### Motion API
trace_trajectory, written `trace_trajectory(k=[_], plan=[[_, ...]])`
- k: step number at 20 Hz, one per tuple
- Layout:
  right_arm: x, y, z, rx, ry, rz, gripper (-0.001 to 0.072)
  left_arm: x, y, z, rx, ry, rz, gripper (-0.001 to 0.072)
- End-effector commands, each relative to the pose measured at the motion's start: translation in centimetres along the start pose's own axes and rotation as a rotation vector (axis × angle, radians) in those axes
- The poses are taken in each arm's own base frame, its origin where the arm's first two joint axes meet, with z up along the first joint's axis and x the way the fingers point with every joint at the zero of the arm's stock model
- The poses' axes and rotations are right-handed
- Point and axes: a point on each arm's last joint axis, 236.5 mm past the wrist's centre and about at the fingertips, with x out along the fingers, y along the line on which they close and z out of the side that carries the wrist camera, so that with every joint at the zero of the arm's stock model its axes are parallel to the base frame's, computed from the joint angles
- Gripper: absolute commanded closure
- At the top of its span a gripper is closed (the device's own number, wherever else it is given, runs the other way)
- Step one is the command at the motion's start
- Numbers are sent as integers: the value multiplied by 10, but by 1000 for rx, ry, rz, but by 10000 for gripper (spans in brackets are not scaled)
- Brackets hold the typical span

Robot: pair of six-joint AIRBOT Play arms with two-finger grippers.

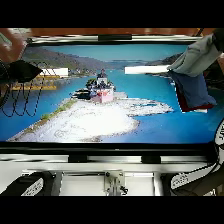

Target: Fold the shirts.

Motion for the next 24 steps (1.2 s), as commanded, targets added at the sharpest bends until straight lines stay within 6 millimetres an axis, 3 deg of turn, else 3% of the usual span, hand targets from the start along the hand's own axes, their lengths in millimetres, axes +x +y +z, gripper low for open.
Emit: trace_trajectory(k=[1,5,6,10,14,15,17,18,20,22,24], plan=[[-25,-60,-19,-120,147,-199,633,1,-5,-3,4,12,-10,675],[-65,-86,-4,-99,159,-289,633,1,-5,-5,4,18,-11,675],[-69,-84,5,-31,125,-278,633,1,-5,-5,4,21,-11,675],[-44,-20,35,184,-36,-3,633,2,-5,-5,3,21,-12,675],[3,43,56,239,-280,163,633,1,-5,-5,3,21,-11,675],[5,57,73,242,-409,207,633,1,-5,-5,4,21,-12,675],[-15,81,111,209,-731,286,634,1,-5,-8,4,32,-13,674],[-23,80,121,196,-831,293,634,1,-5,-8,4,32,-13,675],[-8,69,111,124,-773,245,634,1,-5,-8,3,32,-12,675],[20,52,81,-52,-584,134,633,1,-5,-8,3,32,-13,675],[38,20,50,-199,-396,-3,634,1,-6,-11,4,45,-14,675]])
